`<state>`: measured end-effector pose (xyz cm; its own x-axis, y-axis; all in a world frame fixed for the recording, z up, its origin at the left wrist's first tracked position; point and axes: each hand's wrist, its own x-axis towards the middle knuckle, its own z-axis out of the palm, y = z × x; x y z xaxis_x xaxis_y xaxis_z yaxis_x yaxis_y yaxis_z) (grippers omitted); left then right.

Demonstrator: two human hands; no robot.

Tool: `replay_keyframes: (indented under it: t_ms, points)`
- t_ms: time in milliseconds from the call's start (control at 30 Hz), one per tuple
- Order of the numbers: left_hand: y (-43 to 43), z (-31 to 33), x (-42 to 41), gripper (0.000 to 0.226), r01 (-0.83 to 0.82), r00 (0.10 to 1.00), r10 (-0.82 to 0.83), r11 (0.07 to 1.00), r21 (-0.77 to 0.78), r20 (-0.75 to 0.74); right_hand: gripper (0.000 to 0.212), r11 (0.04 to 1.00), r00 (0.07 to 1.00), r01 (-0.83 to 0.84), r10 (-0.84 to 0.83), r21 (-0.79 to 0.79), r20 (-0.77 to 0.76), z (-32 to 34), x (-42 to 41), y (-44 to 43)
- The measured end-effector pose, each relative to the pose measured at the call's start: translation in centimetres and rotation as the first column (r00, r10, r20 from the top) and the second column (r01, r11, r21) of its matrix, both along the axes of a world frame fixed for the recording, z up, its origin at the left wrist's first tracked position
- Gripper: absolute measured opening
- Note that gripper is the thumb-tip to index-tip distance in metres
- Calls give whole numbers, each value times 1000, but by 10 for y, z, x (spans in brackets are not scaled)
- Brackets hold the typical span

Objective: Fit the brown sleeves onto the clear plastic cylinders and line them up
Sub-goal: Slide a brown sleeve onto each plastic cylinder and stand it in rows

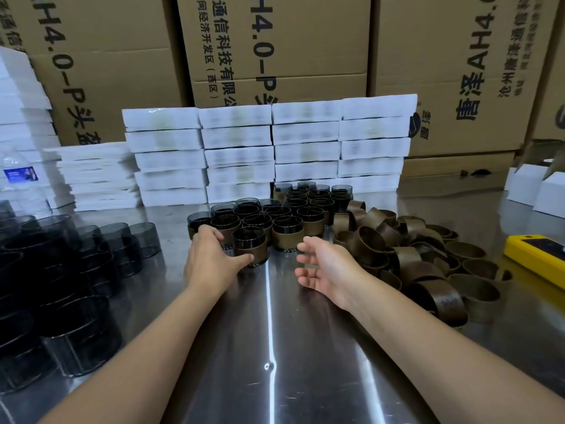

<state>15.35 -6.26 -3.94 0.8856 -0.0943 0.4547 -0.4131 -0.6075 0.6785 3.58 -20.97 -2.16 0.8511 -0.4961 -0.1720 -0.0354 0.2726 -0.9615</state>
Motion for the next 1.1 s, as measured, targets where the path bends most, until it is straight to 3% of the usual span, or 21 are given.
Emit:
replay_keyframes:
  t_ms: [133, 400, 667, 800, 900, 1000, 1100]
  points:
    - [0, 1, -2, 36, 40, 998, -38, 998, 54, -49, 19, 1000, 1000, -2, 2, 1, 0, 0, 0, 0]
    - [-5, -5, -7, 12, 316, 944, -304, 944, 96, -126, 20, 1000, 1000, 0, 0, -4, -7, 0, -1, 0]
    - [-4, -10, -4, 68, 408, 897, -337, 880, 244, -286, 21, 1000, 1000, 3, -3, -6, -12, 1, -1, 0]
    - [-2, 3, -12, 72, 293, 955, -235, 841, 455, -180, 21, 1000, 1000, 0, 0, -6, -15, 0, -1, -1]
    - [7, 25, -27, 66, 118, 992, -56, 719, 685, -113, 21, 1000, 1000, -12, 12, -10, -13, 0, 0, -2]
    - [22, 52, -40, 66, 64, 964, 173, 591, 804, -203, 20, 1000, 1000, -23, 23, -20, -14, -1, 1, -2]
    - [39, 75, -47, 67, 93, 935, 216, 620, 779, -283, 21, 999, 999, -31, 30, -31, -15, -2, 2, -2]
